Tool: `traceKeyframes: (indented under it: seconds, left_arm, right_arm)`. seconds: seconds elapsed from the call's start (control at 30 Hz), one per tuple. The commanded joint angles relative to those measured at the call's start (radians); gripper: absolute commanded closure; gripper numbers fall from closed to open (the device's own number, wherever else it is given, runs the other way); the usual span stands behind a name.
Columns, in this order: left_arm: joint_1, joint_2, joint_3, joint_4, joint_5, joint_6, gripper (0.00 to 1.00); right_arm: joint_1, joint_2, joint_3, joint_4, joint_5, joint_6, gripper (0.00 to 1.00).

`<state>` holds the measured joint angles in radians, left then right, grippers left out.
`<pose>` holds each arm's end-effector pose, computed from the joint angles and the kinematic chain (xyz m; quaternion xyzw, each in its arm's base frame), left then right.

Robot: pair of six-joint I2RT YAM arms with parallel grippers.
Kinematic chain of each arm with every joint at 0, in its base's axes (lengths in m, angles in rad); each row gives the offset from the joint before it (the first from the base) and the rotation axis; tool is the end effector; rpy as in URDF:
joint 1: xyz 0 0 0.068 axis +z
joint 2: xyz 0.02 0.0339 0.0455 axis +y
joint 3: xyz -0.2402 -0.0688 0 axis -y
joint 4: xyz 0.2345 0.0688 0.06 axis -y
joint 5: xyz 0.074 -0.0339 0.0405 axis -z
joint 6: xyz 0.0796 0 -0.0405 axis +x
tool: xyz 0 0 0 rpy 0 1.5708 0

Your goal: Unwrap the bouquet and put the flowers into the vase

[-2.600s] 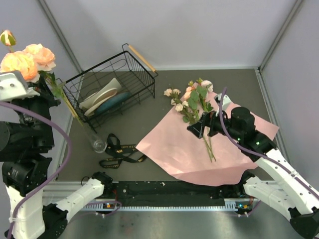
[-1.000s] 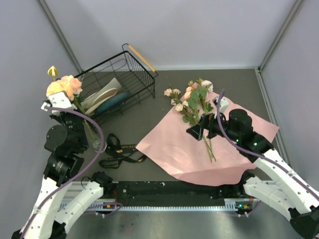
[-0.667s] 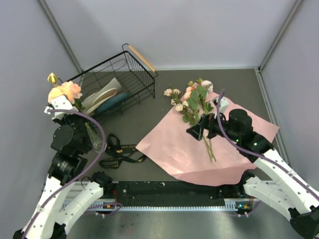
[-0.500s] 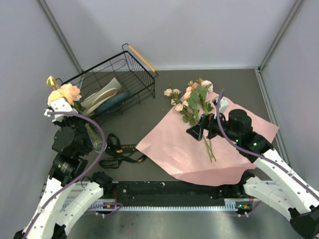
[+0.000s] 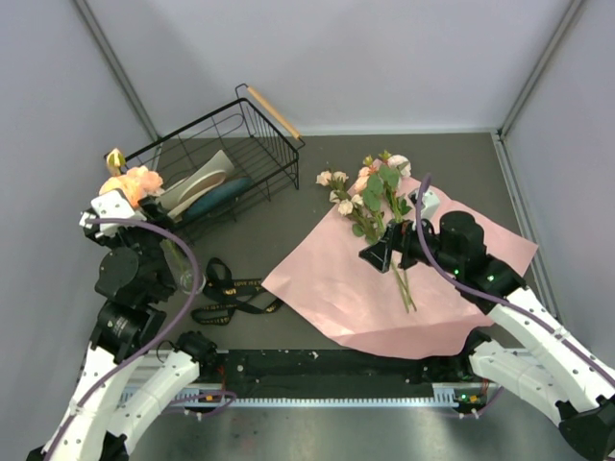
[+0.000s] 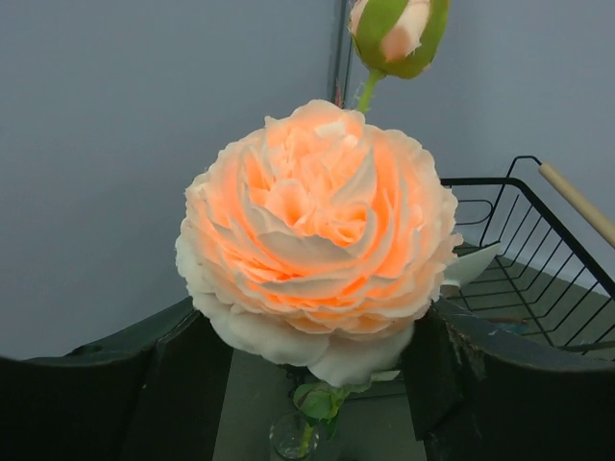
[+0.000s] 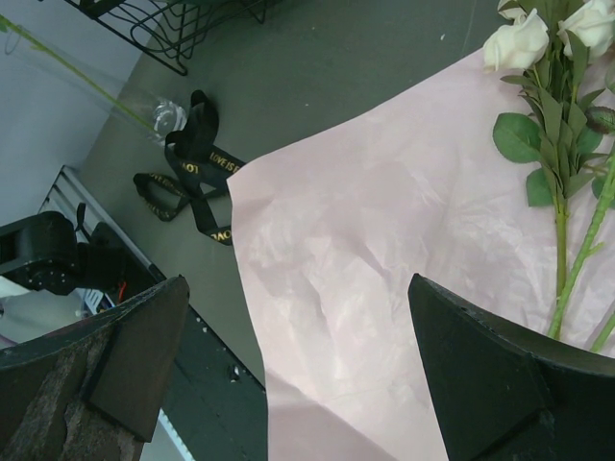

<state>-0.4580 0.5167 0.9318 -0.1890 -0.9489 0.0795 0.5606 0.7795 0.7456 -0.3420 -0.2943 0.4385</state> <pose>0.1352 0.0055 0.4086 -0.1975 0.6290 0.1485 0.7370 0.1785 0.1393 0.2792 -0.1322 0.8113 0.3730 0.4304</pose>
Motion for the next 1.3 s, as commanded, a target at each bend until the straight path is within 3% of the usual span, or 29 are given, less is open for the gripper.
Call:
traceKeyframes:
  seconds: [0.0,0.17,0.33,0.4,0.63,0.83,0.97,1.1,1.27]
  left_arm:
    - [0.001,-0.012,0.081,-0.021,-0.013,-0.004,0.30]
    - [0.001,0.017,0.171,-0.162,0.057,-0.060,0.29]
    - [0.001,0.075,0.249,-0.312,0.156,-0.177,0.35]
    - [0.001,0.066,0.248,-0.342,0.273,-0.211,0.41]
    - [0.001,0.118,0.266,-0.434,0.528,-0.385,0.39]
    - [0.001,0.184,0.256,-0.441,0.634,-0.445,0.33]
    - [0.001,0.249,0.254,-0.417,0.815,-0.463,0.30]
    - [0.001,0.350,0.257,-0.396,1.083,-0.491,0.25]
    - [0.001,0.379,0.182,-0.313,1.228,-0.541,0.23]
  right_arm:
    - [-0.004,-0.002,0.001,0.024,-0.011,0.002,0.01]
    - [-0.004,0.010,0.005,0.023,-0.012,0.008,0.01]
    - [-0.002,0.026,0.008,0.024,-0.017,0.016,0.01]
    - [-0.002,0.027,0.006,0.024,-0.019,0.019,0.01]
    - [-0.004,0.035,0.005,0.023,-0.012,0.022,0.01]
    - [-0.004,0.049,0.009,0.003,-0.002,0.017,0.01]
    - [-0.004,0.075,0.020,-0.041,0.052,0.006,0.01]
    - [-0.034,0.124,0.046,-0.106,0.136,-0.012,0.01]
    - [-0.157,0.213,0.055,-0.118,0.138,-0.038,0.03]
